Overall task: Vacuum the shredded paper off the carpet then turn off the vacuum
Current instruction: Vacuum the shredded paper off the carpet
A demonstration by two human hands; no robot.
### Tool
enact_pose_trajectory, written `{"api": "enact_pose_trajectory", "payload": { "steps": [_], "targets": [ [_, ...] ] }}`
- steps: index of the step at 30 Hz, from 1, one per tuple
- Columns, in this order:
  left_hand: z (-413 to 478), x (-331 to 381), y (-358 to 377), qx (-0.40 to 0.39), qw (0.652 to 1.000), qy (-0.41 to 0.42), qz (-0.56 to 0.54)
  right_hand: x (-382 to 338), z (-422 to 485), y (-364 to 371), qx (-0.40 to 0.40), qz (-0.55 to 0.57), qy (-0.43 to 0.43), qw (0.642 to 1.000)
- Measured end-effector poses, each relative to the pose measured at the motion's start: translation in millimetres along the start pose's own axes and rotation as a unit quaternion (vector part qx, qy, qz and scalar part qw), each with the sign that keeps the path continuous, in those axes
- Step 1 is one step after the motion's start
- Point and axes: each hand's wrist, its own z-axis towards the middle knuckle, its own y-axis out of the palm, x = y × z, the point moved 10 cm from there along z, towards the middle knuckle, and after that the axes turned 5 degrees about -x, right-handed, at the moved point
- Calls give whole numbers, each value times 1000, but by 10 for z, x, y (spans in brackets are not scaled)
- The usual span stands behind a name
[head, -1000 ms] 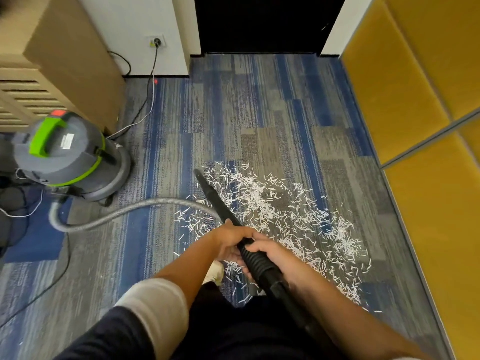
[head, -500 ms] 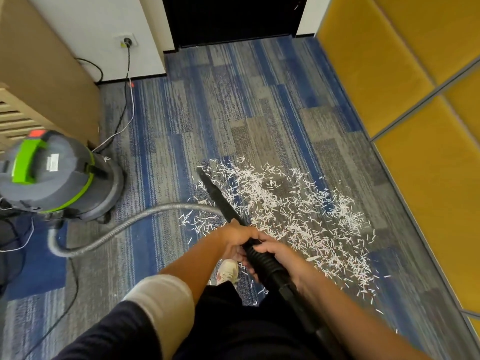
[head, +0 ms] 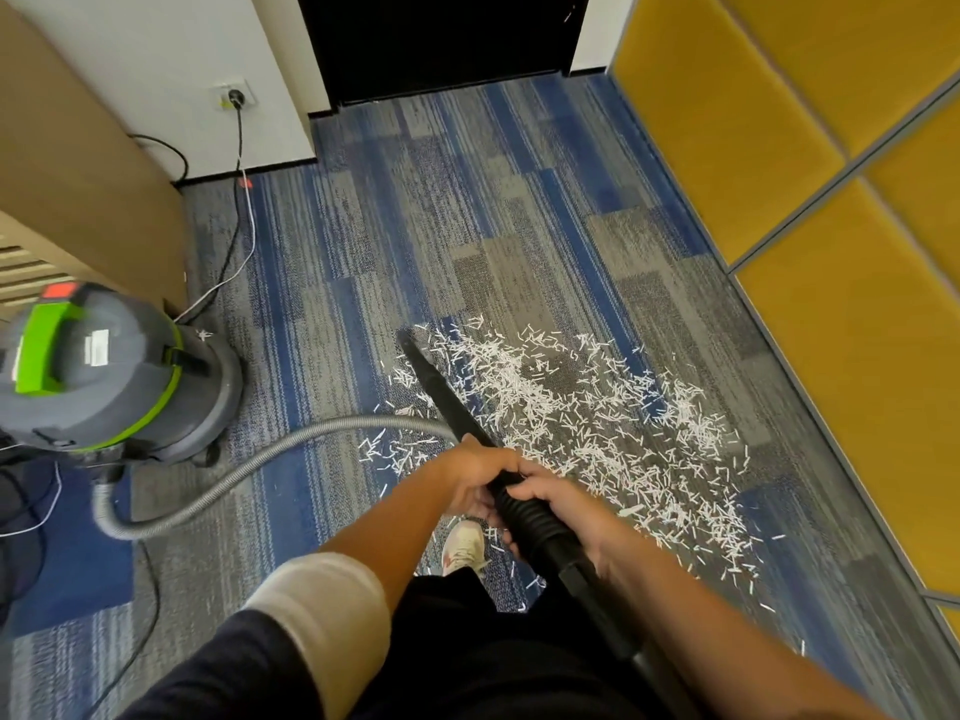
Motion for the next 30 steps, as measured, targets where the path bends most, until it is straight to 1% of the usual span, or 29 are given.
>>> {"api": "enact_pose_trajectory", "payload": {
  "steps": [5, 9, 13, 18, 20, 26, 30],
  "targets": [
    [25, -73, -118, 1, 1000, -24, 6, 59, 95, 42, 5, 21, 14, 1000],
    [94, 15, -14, -1, 1000, -14, 15, 41, 61, -47, 16, 44, -6, 999],
    [111, 75, 176, -40, 998, -32, 26, 39, -27, -147, 35, 72, -19, 997],
    [29, 100, 226, -56, 995, -39, 69, 32, -57, -85, 25, 96, -41, 994],
    [34, 95, 185, -50, 995, -34, 78, 27, -53, -70, 28, 97, -49, 994],
    [112, 47, 115, -29, 997, -21, 68, 70, -49, -56, 34, 99, -48, 993],
    [101, 32, 155, -45, 997, -30, 53, 86, -53, -68, 32, 106, -46, 993]
  ]
}}
